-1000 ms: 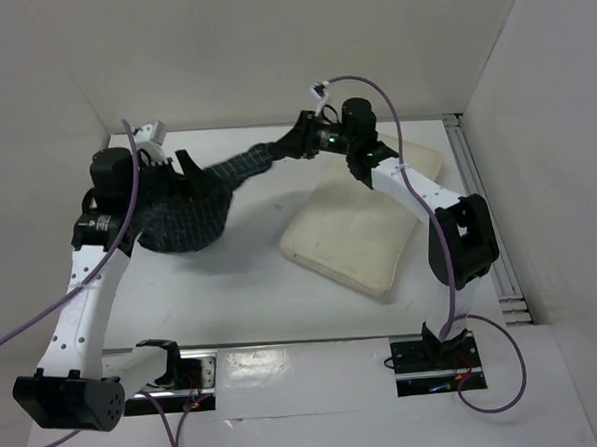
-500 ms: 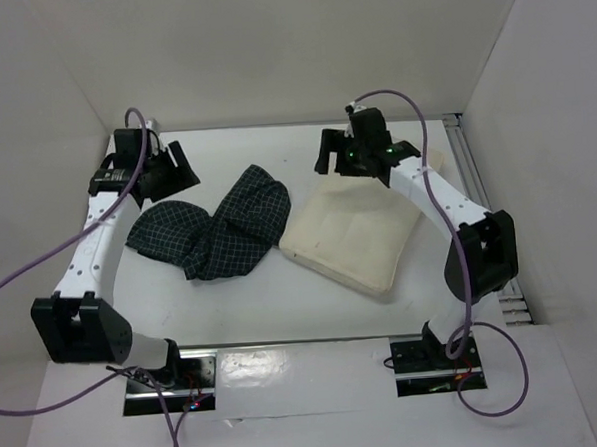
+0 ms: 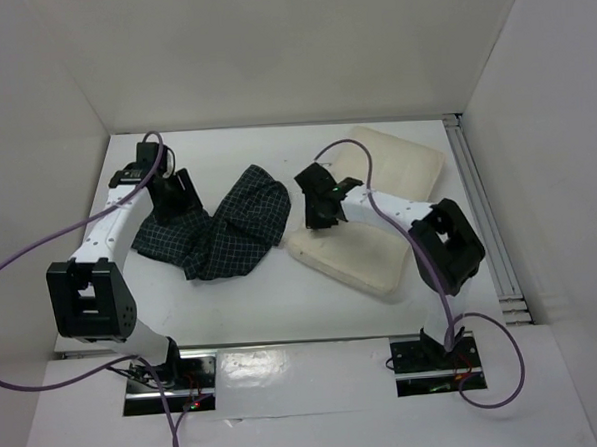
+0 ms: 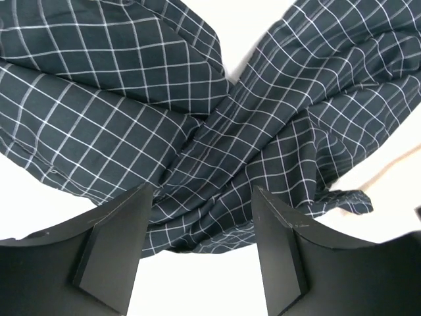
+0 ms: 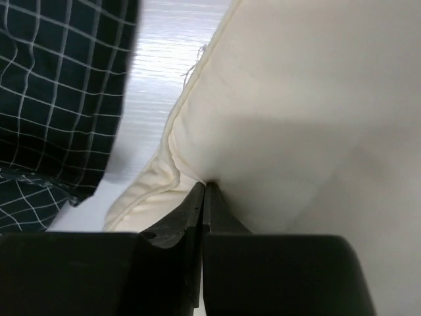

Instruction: Put the pillow into the pillowcase

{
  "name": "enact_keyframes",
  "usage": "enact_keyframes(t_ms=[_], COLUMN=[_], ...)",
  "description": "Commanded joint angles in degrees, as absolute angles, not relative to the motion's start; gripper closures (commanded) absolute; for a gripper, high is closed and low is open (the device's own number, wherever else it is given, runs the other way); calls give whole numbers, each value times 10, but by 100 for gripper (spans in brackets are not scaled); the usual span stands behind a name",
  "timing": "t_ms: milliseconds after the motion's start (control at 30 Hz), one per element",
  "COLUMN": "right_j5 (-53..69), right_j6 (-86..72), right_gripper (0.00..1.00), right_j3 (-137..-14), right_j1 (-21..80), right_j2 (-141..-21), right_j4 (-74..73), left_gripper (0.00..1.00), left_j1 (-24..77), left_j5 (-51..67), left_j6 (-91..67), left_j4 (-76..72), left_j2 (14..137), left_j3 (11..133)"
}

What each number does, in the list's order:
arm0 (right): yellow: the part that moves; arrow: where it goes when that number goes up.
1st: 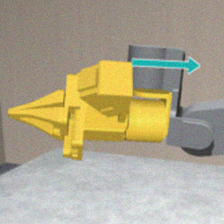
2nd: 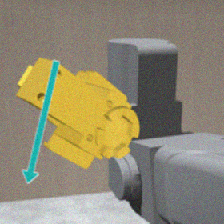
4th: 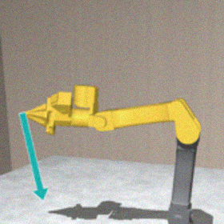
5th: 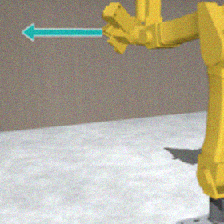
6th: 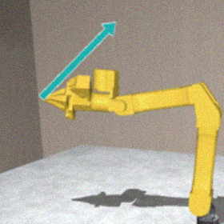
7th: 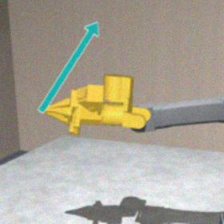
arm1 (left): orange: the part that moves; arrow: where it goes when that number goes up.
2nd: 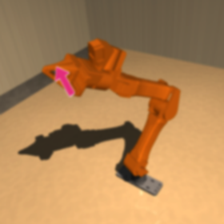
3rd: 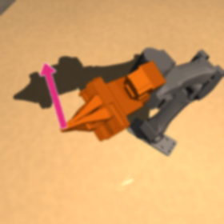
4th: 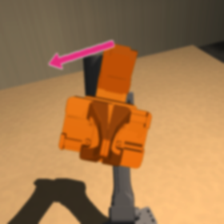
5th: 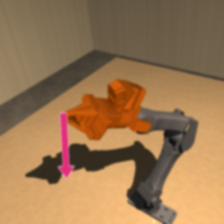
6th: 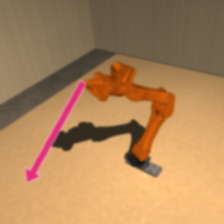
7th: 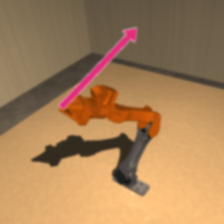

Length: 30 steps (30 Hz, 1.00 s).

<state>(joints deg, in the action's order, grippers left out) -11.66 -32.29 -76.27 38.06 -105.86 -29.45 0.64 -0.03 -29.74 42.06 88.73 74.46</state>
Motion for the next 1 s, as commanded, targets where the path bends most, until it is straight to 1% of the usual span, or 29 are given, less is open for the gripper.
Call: enact_keyframes(t_ms=[0,133,200,267,300,333,367,400,433,467,533,567,633,667,733,833,900,933,967], right_j5=[-198,-250,-270,-270,-254,-238,-223,-206,-200,-193,-158,-142,-65,-39,20,67,74,63,50], right_j6=[-372,-364,-349,-320,-306,-291,-270,-265,-258,-252,-245,-238,-238,-238,-243,-256,-270,-270,-275], right_gripper=[100,100,100,100,82,58,37,11,1,0,0,0,0,0,0,0,0,0,3], right_j3=[-684,-648,-648,-673,-685,-708,-724,-741,-779,-800,-871,-892,-948,-964,-983,-1000,-1015,-1020,-1050], right_j1=[321,295,295,306,316,343,358,377,416,436,465,485,496,501,501,514,520,520,520], right_j2=[-951,-837,-816,-816,-828,-851,-868,-888,-908,-954,-1004,-1050,-1088,-1119,-1142,-1180,-1215,-1227,-1241], right_j4=[-358,-372,-379,-384,-377,-367,-346,-338,-329,-320,-304,-297,-267,-258,-221,-179,-160,-150,-150], left_gripper=[26,26,26,26,26,23,21,17,15,15,12,12,11,11,11,11,16,21,28], left_j1=[6,1,1,-5,-5,-5,-5,-5,-10,-11,-16,-16,-16,-16,-16,-23,-23,-28,-28], left_j5=[-38,-78,-78,-78,-78,-86,-97,-104,-109,-109,-109,-99,-91,-83,-83,-91,-83,-76,-69], left_j6=[-282,-296,-303,-316,-323,-323,-330,-337,-337,-343,-359,-370,-385,-395,-403,-424,-425,-425,-425], left_j4=[431,431,431,431,437,437,437,437,437,437,437,437,431,431,419,407,392,386,379], left_j2=[880,880,880,893,893,893,893,893,893,899,905,905,905,905,912,933,948,967,976], left_j3=[770,749,749,756,756,756,756,751,751,745,738,730,706,698,677,664,664,664,672])
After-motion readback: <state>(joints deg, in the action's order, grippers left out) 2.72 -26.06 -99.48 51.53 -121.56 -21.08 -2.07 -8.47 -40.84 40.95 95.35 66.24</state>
